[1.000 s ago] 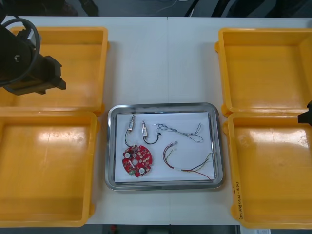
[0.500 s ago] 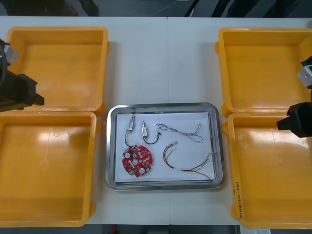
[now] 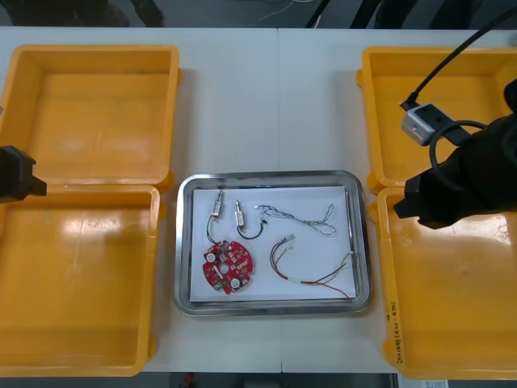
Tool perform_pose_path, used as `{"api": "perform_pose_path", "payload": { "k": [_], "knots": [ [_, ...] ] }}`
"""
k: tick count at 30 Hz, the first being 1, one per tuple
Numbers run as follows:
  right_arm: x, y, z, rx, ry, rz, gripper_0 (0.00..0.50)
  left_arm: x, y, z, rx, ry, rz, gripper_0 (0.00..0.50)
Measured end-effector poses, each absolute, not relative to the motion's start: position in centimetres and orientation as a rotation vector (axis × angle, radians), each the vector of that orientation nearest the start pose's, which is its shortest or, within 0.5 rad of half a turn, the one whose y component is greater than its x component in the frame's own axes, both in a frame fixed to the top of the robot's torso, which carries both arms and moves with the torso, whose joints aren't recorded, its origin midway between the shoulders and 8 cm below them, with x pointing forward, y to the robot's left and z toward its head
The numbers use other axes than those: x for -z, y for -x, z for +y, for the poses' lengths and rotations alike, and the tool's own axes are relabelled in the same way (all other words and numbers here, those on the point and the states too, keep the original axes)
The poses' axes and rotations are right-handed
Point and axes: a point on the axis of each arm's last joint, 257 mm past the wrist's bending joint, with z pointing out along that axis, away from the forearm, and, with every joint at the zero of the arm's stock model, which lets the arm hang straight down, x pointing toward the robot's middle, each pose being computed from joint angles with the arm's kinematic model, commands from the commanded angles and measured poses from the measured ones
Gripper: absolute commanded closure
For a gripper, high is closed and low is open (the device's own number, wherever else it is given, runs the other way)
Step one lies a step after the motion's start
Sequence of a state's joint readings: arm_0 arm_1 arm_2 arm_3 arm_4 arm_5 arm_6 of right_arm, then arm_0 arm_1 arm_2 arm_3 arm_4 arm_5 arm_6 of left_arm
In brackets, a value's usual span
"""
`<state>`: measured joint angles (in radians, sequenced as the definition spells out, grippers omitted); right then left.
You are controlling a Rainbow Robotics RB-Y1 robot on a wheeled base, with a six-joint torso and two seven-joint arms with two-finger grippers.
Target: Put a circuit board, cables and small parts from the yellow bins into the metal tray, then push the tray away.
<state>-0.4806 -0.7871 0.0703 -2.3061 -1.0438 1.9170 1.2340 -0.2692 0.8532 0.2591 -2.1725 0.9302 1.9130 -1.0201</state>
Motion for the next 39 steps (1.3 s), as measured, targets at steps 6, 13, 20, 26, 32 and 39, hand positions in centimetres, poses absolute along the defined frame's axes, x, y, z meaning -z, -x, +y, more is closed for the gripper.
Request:
{"api": "perform_pose_path", "payload": {
  "k": [6,13,20,26,32,39],
  "knots": [
    [13.4,-37.9,-16.4,-0.07,0.859,2.524,0.0,13.4,-38.7,35.8,0.052,0.169,2.648,0.0],
    [13.9,-37.3,-12.1,-0.07,1.002,2.471,0.0,13.4,-38.7,35.7,0.054,0.167,2.649,0.0],
    [15.9,-35.8,-10.1,-0.055,1.111,2.473,0.0,13.4,-38.7,35.7,0.054,0.166,2.649,0.0],
    [17.1,-35.0,-8.4,-0.019,1.313,2.407,0.0,13.4,-38.7,35.7,0.055,0.166,2.649,0.0],
    [18.1,-34.9,-5.4,0.015,1.547,2.272,0.0,13.3,-38.7,35.7,0.055,0.165,2.649,0.0],
    [20.0,-34.2,-3.2,0.087,1.771,2.132,0.0,13.3,-38.7,35.7,0.055,0.165,2.649,0.0]
  ]
}}
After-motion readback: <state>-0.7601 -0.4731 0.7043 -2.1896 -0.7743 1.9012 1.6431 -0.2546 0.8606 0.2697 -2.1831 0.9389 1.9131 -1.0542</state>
